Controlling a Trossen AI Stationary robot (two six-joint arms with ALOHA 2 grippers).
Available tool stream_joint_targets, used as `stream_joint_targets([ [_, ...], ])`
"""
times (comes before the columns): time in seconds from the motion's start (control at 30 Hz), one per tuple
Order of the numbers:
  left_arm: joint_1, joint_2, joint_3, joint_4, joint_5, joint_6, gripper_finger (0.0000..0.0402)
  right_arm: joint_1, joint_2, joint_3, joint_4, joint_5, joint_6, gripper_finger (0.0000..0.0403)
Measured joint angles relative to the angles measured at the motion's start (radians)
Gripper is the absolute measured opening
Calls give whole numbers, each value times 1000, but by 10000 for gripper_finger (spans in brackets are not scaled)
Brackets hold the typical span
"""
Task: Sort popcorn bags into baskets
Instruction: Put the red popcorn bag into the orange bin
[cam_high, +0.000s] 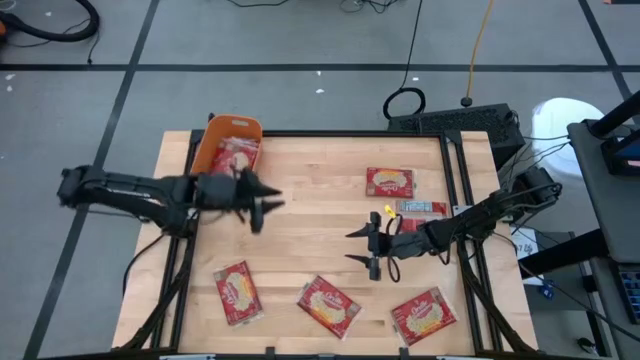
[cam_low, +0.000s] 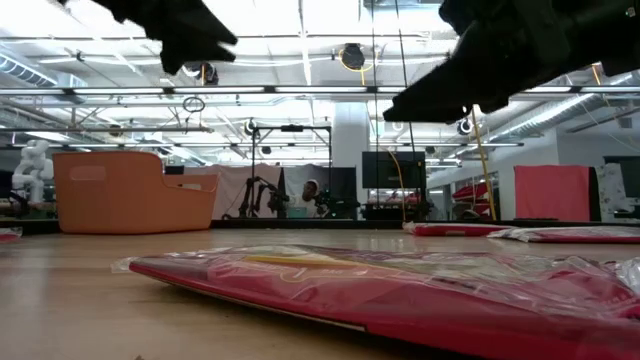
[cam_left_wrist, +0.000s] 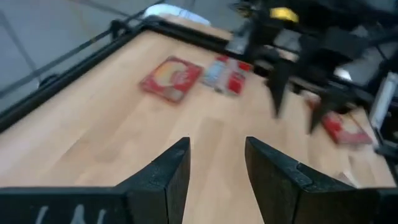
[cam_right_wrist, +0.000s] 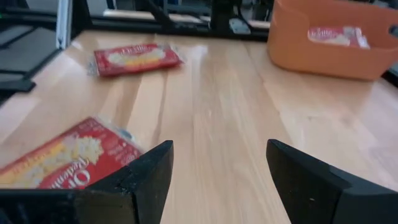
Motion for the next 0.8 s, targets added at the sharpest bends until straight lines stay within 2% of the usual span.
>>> stream_joint_targets([
  [0.17,-222,92,1,54,-234,0,156,0,0,0,-58,-4,16,251],
  [0.23,-285,128,1,53,-299,-22,156,0,0,0,-80,-3,33,251],
  [0.47,-433,255,0,77,-428,-140,156,2,-25,0,-164,-5,56,251],
  [0.6,-482,336,0,130,-502,-197,156,2,-80,0,-294,-7,96,251],
  [0.8,-511,455,0,323,-535,-155,156,21,-199,0,-548,-4,191,251],
])
